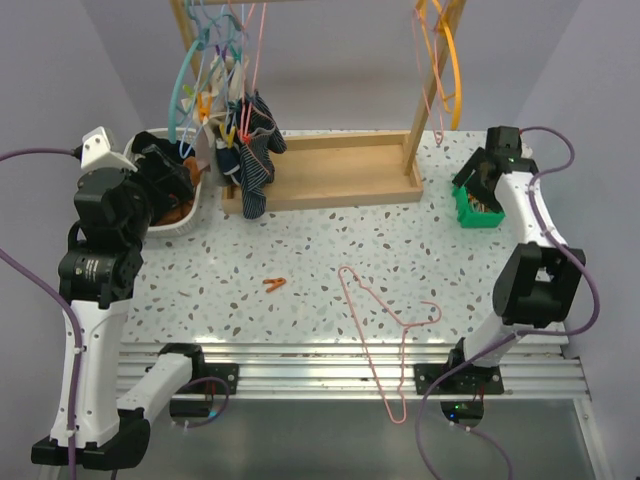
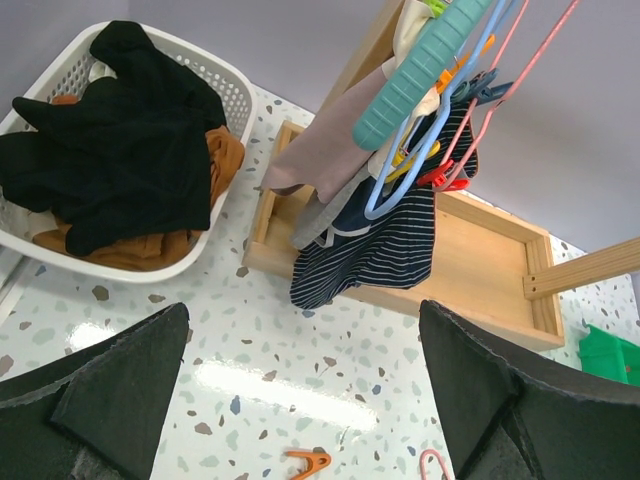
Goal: Remove the underwear clipped to the hanger
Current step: Place the clamp in the bin, then pick up the clamp at the center of the board.
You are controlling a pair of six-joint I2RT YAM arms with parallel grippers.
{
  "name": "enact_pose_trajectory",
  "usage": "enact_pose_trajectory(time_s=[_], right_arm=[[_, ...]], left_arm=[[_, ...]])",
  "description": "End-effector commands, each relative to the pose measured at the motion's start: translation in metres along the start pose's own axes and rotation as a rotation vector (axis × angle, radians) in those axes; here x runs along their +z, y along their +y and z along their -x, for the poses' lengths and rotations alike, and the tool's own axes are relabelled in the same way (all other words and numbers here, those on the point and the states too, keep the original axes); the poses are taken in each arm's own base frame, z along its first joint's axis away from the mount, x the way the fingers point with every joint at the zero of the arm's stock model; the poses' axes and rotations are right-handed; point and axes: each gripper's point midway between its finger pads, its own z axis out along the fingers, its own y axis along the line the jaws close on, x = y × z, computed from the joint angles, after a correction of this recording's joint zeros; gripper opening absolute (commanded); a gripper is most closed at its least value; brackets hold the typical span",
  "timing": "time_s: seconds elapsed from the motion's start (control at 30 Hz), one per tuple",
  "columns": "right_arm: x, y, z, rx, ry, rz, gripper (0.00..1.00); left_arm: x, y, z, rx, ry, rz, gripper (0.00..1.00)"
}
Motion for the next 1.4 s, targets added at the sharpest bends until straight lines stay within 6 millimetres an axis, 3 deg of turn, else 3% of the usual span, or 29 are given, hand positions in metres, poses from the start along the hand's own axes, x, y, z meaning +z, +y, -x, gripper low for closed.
enact_pose_trajectory(time_s=[0.0,0.03,0.13,0.17,0.2,0.27,0.3,0.33,0.37,0.4,0.43,0.47,0.63,0.73,0.9,1.03,1.37], right_arm=[[-0.060,0.057,-0.025,-0.175,-0.012,0.279,0.83],[-0.078,0.083,-0.063,-0.292,0.041,0.334,0.83],[-0.104,0.116,-0.136,-0.480,0.155,0.447,0.83],[-0.124,0.136,-0.174,-0.577,0.194,0.519,0.83],[-0.127,0.141,-0.196,-0.641,0.214,0.541,0.83],[-0.148,0.161,-0.259,-0.805,0.322,0.654,0.84],[-0.153,0.168,-0.277,-0.884,0.336,0.697,0.84],[-0.152,0.170,-0.306,-0.963,0.410,0.725,0.84],[-0.170,0.178,-0.330,-1.065,0.414,0.776,0.84],[-0.173,0.180,-0.343,-1.166,0.396,0.799,0.84],[-0.184,0.180,-0.368,-1.268,0.397,0.836,0.85],[-0.182,0.180,-0.383,-1.330,0.405,0.834,0.86],[-0.203,0.195,-0.427,-1.503,0.384,0.970,0.87],[-0.198,0.200,-0.446,-1.627,0.332,0.992,0.88],[-0.177,0.213,-0.456,-1.778,0.222,0.964,0.89],[-0.165,0.217,-0.470,-1.860,0.241,0.984,0.89],[-0.172,0.263,-0.472,-1.902,0.092,1.079,0.88]], left_arm=[[0.004,-0.003,0.006,-0.013,-0.033,-0.004,1.00],[0.003,-0.002,0.008,-0.015,-0.041,0.000,1.00],[0.003,0.001,0.007,-0.015,-0.045,0.012,1.00],[0.004,0.002,0.006,-0.013,-0.043,0.016,1.00],[0.003,0.003,0.005,-0.012,-0.041,0.019,1.00],[0.002,0.004,0.004,-0.013,-0.044,0.021,1.00],[0.002,0.005,0.003,-0.012,-0.042,0.024,1.00],[-0.001,0.006,0.003,-0.013,-0.047,0.021,1.00],[0.000,0.007,0.002,-0.011,-0.046,0.023,1.00],[-0.001,0.008,0.001,-0.009,-0.045,0.027,1.00],[-0.004,0.010,0.002,-0.011,-0.055,0.031,1.00],[-0.005,0.012,0.001,-0.011,-0.056,0.035,1.00],[-0.015,0.017,0.003,-0.015,-0.092,0.042,1.00],[-0.018,0.022,0.000,-0.016,-0.093,0.054,1.00],[-0.020,0.024,-0.004,-0.018,-0.086,0.056,1.00],[-0.023,0.027,-0.002,-0.017,-0.098,0.066,1.00],[-0.025,0.036,-0.005,0.001,-0.100,0.103,1.00]])
